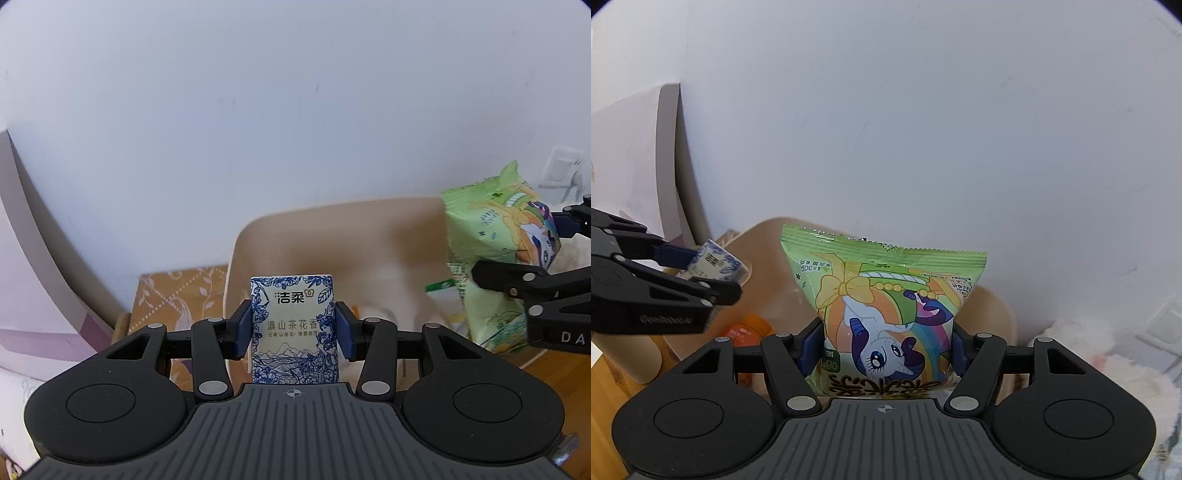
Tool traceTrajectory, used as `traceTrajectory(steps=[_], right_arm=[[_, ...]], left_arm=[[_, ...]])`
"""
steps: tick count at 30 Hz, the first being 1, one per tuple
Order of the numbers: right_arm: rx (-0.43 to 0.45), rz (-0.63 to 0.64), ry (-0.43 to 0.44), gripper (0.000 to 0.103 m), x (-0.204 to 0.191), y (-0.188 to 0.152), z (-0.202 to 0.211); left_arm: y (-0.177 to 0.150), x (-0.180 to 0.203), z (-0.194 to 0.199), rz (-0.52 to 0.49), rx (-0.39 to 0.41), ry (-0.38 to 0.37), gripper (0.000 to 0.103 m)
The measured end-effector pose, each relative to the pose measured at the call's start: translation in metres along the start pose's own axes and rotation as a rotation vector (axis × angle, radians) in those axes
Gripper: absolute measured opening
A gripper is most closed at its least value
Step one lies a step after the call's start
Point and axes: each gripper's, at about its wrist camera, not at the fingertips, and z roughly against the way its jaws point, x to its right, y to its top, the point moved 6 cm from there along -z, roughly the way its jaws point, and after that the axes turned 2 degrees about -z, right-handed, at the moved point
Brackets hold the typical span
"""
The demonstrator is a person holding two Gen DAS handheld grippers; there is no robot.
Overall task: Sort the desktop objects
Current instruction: 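Carry the tissue pack and green bag into the basket and release both, then grasp the beige sock with the left tool while the right tool grasps the brown hair clip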
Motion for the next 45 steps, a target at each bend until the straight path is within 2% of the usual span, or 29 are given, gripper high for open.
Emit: traceTrajectory(steps=[8, 10, 12, 14, 15, 18, 20, 22, 27, 32, 35, 39, 45], right_arm=[[-0.047, 0.016, 0.007, 0.064, -0.011, -0.004, -0.030], [-0.063, 0.028, 0.007, 0.071, -0.015, -0.006, -0.035], [-0.067, 0.036, -0.001, 0.073, -0.016, -0.007, -0.038], [-0.069, 0.035, -0.004, 0.076, -0.015, -0.007, -0.039], [-0.070, 0.036, -0.009, 0.079, -0.013, -0.008, -0.038], [-0.065, 0.045, -0.026, 0.086, -0.008, -0.008, -0.034], [-0.058, 0.043, -0.037, 0.089, -0.014, -0.009, -0.028], [-0.044, 0.021, -0.037, 0.095, -0.009, -0.009, -0.021], [-0.006, -0.027, -0.034, 0.103, 0.008, -0.013, 0.004], [0.002, -0.073, -0.050, 0.103, 0.023, -0.015, 0.019], [0.001, -0.111, -0.065, 0.103, 0.034, -0.026, 0.037], [-0.006, -0.139, -0.082, 0.103, 0.039, -0.057, 0.064], [-0.028, -0.174, -0.087, 0.103, 0.043, -0.100, 0.093]], left_arm=[[-0.013, 0.009, -0.024, -0.037, -0.045, -0.006, 0.047], [-0.015, 0.010, -0.027, -0.039, -0.061, -0.016, 0.047], [-0.019, 0.009, -0.027, -0.034, -0.078, -0.036, 0.047], [-0.020, 0.008, -0.027, -0.038, -0.080, -0.023, 0.048], [-0.021, 0.008, -0.027, -0.038, -0.080, -0.023, 0.049], [-0.022, 0.005, -0.027, -0.031, -0.097, -0.029, 0.063], [-0.022, 0.002, -0.022, -0.031, -0.077, -0.016, 0.071], [-0.023, -0.002, -0.017, -0.024, -0.071, -0.015, 0.075], [-0.027, -0.003, -0.007, -0.031, -0.084, -0.065, 0.076], [-0.035, 0.001, 0.021, -0.051, -0.072, -0.102, 0.078], [-0.041, 0.004, 0.040, -0.059, -0.060, -0.126, 0.078], [-0.051, 0.007, 0.061, -0.071, -0.039, -0.111, 0.079], [-0.078, 0.013, 0.077, -0.045, -0.070, -0.139, 0.080]])
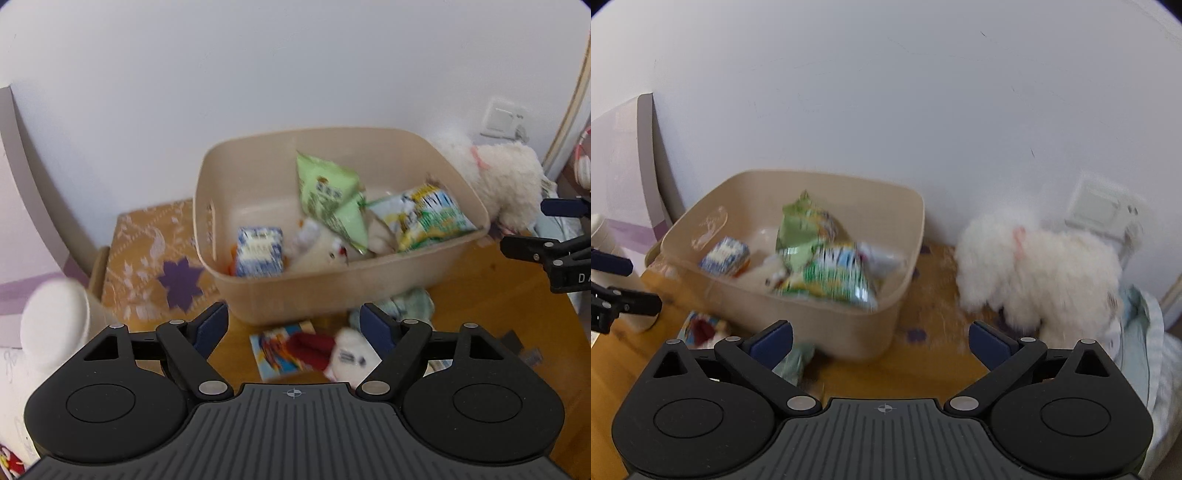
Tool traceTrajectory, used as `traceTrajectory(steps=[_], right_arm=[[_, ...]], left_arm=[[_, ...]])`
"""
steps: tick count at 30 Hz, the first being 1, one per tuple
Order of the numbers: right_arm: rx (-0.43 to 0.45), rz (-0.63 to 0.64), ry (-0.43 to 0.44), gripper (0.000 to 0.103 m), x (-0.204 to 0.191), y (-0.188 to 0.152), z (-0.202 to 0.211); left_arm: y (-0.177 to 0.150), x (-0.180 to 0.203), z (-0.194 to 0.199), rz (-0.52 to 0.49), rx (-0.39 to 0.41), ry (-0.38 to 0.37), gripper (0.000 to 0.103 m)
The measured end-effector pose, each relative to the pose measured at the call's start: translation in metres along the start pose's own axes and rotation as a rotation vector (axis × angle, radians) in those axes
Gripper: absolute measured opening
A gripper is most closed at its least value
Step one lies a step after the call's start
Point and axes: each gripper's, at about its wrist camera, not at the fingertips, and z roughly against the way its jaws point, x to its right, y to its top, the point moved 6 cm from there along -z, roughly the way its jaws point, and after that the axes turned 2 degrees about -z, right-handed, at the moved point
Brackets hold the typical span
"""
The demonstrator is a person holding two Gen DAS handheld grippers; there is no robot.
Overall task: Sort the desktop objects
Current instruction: 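Grasp the beige sock with the left tool while the right tool grasps the brown hair clip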
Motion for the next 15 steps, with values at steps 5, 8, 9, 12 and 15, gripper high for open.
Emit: traceTrajectory(steps=[5, 8, 9, 12, 15], right_arm=[[-0.061, 0.009, 0.008, 0.103, 0.000, -0.045, 0.020], [-0.105, -0.033, 0.022, 0.103, 0.000, -0.070, 0.027], [-0.114, -0.052, 0.025, 0.103, 0.002, -0.077, 0.032], [-0.148, -0.098, 0.017, 0.103, 0.004, -0.098, 0.036], [-0.174, -0.153, 0.004, 0.103, 0.009, -0.113, 0.037]], left_arm=[[-0.025, 0.017, 0.011, -0.023, -0.027, -0.036, 0.080], [-0.041, 0.029, 0.016, -0.038, -0.038, -0.061, 0.080], [-0.046, 0.033, 0.018, -0.047, -0.041, -0.067, 0.080], [-0.060, 0.041, 0.018, -0.070, -0.060, -0.075, 0.080], [-0.074, 0.045, 0.015, -0.082, -0.088, -0.080, 0.080]])
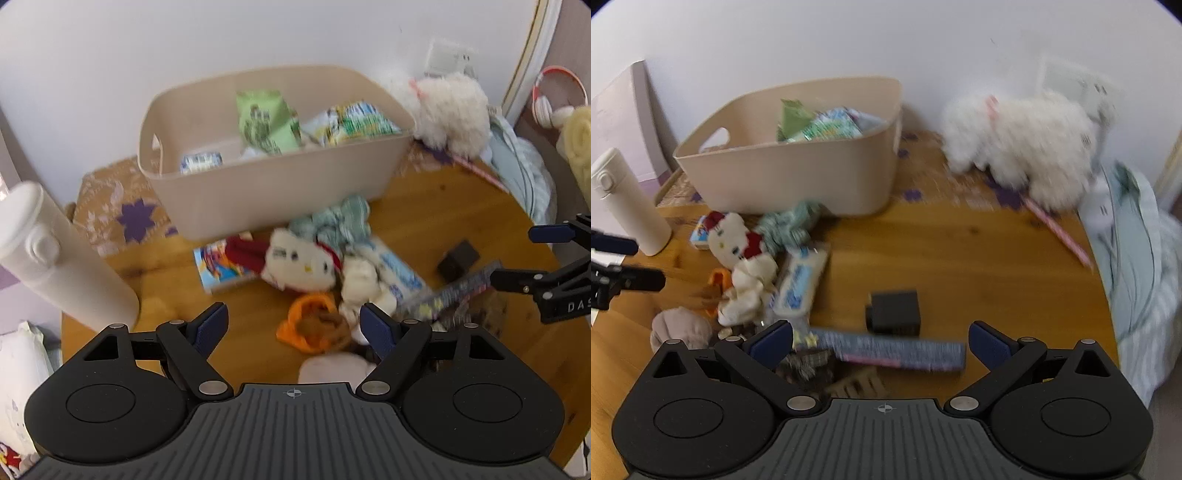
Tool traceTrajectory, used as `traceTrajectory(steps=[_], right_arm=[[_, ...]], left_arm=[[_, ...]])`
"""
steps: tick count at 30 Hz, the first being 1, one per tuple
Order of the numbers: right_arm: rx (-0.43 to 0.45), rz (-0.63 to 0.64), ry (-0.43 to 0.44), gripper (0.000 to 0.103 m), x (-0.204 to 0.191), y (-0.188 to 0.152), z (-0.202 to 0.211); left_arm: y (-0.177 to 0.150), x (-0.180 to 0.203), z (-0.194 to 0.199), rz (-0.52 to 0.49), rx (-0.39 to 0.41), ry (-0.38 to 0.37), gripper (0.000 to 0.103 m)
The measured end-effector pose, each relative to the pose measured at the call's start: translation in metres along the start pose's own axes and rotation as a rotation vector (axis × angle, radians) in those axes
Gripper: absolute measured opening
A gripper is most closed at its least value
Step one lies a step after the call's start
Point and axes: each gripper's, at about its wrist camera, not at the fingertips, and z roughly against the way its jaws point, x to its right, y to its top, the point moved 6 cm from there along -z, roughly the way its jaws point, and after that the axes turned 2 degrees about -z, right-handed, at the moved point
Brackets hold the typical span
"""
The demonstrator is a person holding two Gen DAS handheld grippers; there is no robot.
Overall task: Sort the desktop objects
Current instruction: 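Grasp the beige sock with the left tool while the right tool grasps the brown hair clip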
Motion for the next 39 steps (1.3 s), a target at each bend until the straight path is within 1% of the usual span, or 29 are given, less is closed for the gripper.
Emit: traceTrajectory(steps=[3, 5, 7, 12, 16, 20, 23, 29, 33, 35, 37, 39], right_arm=[[-0.023, -0.064, -0.002, 0.103, 0.005, -0.011, -0.003], [-0.033, -0.079, -0.019, 0.103, 0.005, -0.018, -0.004], [-0.047, -0.078, -0.038, 0.103, 0.003, -0.026, -0.006], [-0.080, -0.086, -0.022, 0.103, -0.011, -0.041, -0.012], [-0.101, -0.063, -0.034, 0.103, -0.019, -0.050, -0.017], [-0.107, -0.073, -0.032, 0.103, -0.020, -0.054, -0.021], [-0.109, -0.070, -0.041, 0.103, -0.017, -0.056, -0.022], [-0.120, -0.094, -0.018, 0.103, -0.008, -0.064, -0.020], [-0.121, -0.109, -0.001, 0.102, -0.002, -0.068, -0.019], [-0.118, -0.118, -0.007, 0.101, 0.000, -0.070, -0.020], [-0.101, -0.130, -0.017, 0.101, 0.002, -0.070, -0.019], [-0.080, -0.170, -0.024, 0.100, 0.004, -0.071, -0.018]], left_arm=[[-0.013, 0.003, -0.006, -0.001, -0.028, -0.012, 0.080], [-0.020, 0.003, -0.009, -0.002, -0.042, -0.026, 0.080], [-0.027, 0.005, -0.013, 0.002, -0.060, -0.044, 0.080], [-0.045, 0.006, -0.020, 0.058, -0.083, -0.071, 0.080], [-0.050, 0.012, -0.024, 0.042, -0.087, -0.087, 0.080], [-0.052, 0.018, -0.032, 0.006, -0.095, -0.084, 0.080], [-0.054, 0.022, -0.039, -0.015, -0.117, -0.079, 0.080], [-0.057, 0.031, -0.051, -0.063, -0.141, -0.053, 0.080], [-0.054, 0.036, -0.055, -0.072, -0.125, -0.036, 0.080], [-0.053, 0.036, -0.058, -0.070, -0.113, -0.027, 0.080], [-0.051, 0.038, -0.059, -0.065, -0.095, -0.021, 0.080], [-0.051, 0.039, -0.060, -0.052, -0.074, -0.012, 0.080]])
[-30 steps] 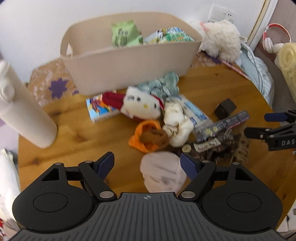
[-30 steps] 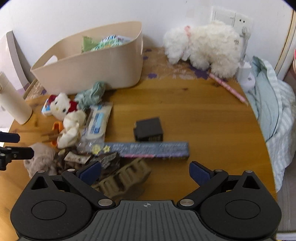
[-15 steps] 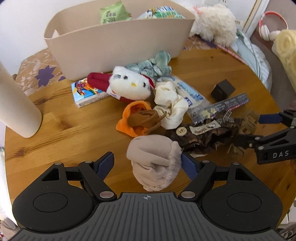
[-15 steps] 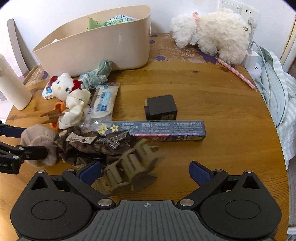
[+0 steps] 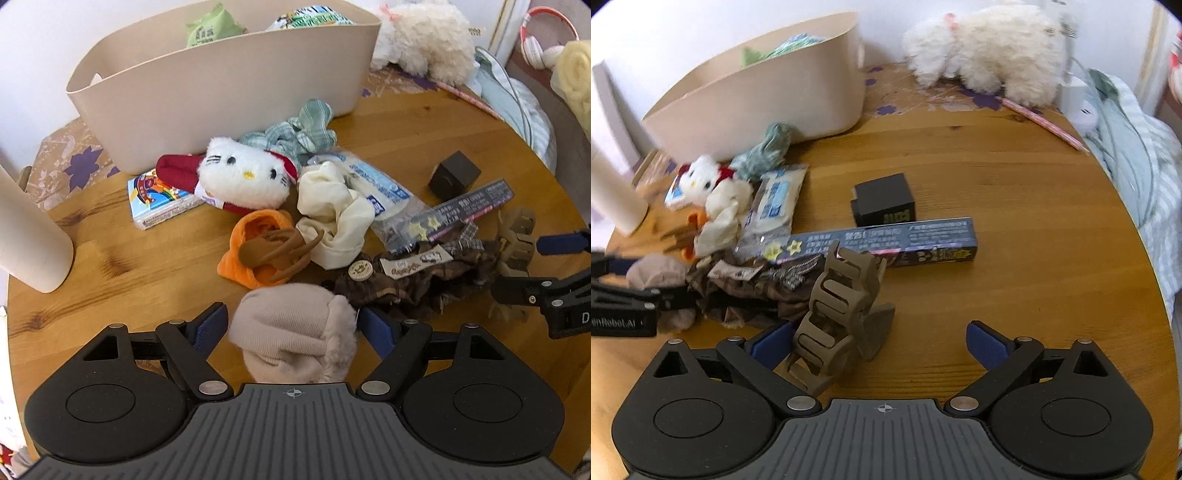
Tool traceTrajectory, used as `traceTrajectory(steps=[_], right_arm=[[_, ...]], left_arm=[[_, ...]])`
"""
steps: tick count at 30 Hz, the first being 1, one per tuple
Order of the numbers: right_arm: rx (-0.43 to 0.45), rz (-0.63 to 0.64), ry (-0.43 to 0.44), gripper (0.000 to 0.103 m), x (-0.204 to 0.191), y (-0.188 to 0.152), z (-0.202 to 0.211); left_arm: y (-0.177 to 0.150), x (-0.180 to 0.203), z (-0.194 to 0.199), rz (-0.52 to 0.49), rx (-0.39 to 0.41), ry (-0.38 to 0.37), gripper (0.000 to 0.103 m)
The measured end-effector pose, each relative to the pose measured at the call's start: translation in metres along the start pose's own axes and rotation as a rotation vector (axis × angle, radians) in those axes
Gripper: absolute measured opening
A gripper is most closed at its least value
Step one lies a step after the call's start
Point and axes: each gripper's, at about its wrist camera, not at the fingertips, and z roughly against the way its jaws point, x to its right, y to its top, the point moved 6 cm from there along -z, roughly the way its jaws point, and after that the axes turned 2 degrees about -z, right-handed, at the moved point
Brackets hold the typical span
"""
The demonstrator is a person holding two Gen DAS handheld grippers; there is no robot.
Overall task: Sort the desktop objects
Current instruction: 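Grasp the beige sock with the left tool while the right tool grasps the brown hair clip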
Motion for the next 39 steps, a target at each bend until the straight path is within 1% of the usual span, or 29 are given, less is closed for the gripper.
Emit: traceTrajectory(steps=[2, 4, 6, 9, 10, 11, 12, 13, 14, 15, 16, 17, 19, 20, 21, 25, 28, 31, 35, 38, 39], right_arm=[[0.023, -0.014, -0.009, 0.100, 0.001, -0.002, 0.000], [0.077, 0.015, -0.041, 0.099, -0.001, -0.004, 0.003], [0.106, 0.026, -0.060, 0.096, -0.001, -0.005, 0.005], [0.113, 0.052, -0.067, 0.094, -0.003, -0.005, 0.003], [0.110, 0.056, -0.071, 0.092, -0.003, -0.004, 0.002], [0.112, 0.056, -0.073, 0.090, -0.002, -0.003, 0.001], [0.114, 0.057, -0.072, 0.085, -0.002, -0.002, 0.000], [0.115, 0.059, -0.071, 0.080, -0.002, -0.001, 0.000], [0.117, 0.066, -0.066, 0.078, -0.003, -0.001, -0.001], [0.116, 0.074, -0.062, 0.071, -0.005, -0.001, -0.001], [0.113, 0.083, -0.059, 0.063, -0.006, -0.002, -0.002], [0.108, 0.093, -0.056, 0.057, -0.008, -0.003, -0.003], [0.099, 0.106, -0.047, 0.040, -0.010, -0.003, -0.004], [0.100, 0.112, -0.043, 0.036, -0.011, -0.004, -0.003], [0.105, 0.120, -0.043, 0.029, -0.011, -0.004, -0.002], [0.093, 0.099, -0.027, 0.029, -0.006, -0.004, 0.002], [0.113, 0.085, -0.029, 0.029, 0.000, -0.002, 0.011], [0.138, 0.081, -0.007, 0.029, 0.005, 0.005, 0.021], [0.196, 0.102, 0.006, 0.029, 0.008, 0.027, 0.039], [0.265, 0.163, -0.014, 0.029, 0.006, 0.048, 0.052], [0.280, 0.174, -0.013, 0.029, 0.006, 0.055, 0.055]], left_arm=[[-0.001, -0.001, -0.001, 0.042, 0.009, 0.013, 0.080], [-0.004, -0.002, 0.000, 0.108, 0.024, 0.007, 0.080], [-0.008, -0.002, -0.002, 0.136, 0.041, 0.010, 0.080], [-0.012, -0.004, -0.005, 0.149, 0.039, 0.025, 0.080], [-0.014, -0.005, -0.006, 0.157, 0.036, 0.024, 0.079], [-0.015, -0.007, -0.006, 0.163, 0.035, 0.023, 0.076], [-0.015, -0.008, -0.006, 0.167, 0.039, 0.018, 0.073], [-0.015, -0.009, -0.005, 0.162, 0.044, 0.003, 0.066], [-0.014, -0.009, -0.004, 0.148, 0.053, -0.005, 0.062], [-0.015, -0.009, -0.003, 0.138, 0.056, -0.005, 0.062], [-0.015, -0.009, -0.002, 0.129, 0.057, -0.005, 0.061], [-0.015, -0.009, -0.002, 0.123, 0.060, -0.006, 0.059], [-0.016, -0.011, -0.001, 0.109, 0.065, -0.002, 0.058], [-0.016, -0.012, -0.001, 0.105, 0.066, 0.002, 0.058], [-0.017, -0.013, 0.000, 0.102, 0.067, 0.001, 0.058], [-0.017, -0.015, 0.003, 0.111, 0.073, -0.006, 0.055], [-0.018, -0.016, 0.010, 0.129, 0.095, -0.011, 0.054], [-0.016, -0.018, 0.018, 0.140, 0.117, -0.014, 0.054], [-0.009, -0.026, 0.028, 0.161, 0.144, -0.016, 0.054], [-0.001, -0.034, 0.036, 0.186, 0.162, -0.043, 0.054], [0.001, -0.037, 0.039, 0.186, 0.170, -0.040, 0.054]])
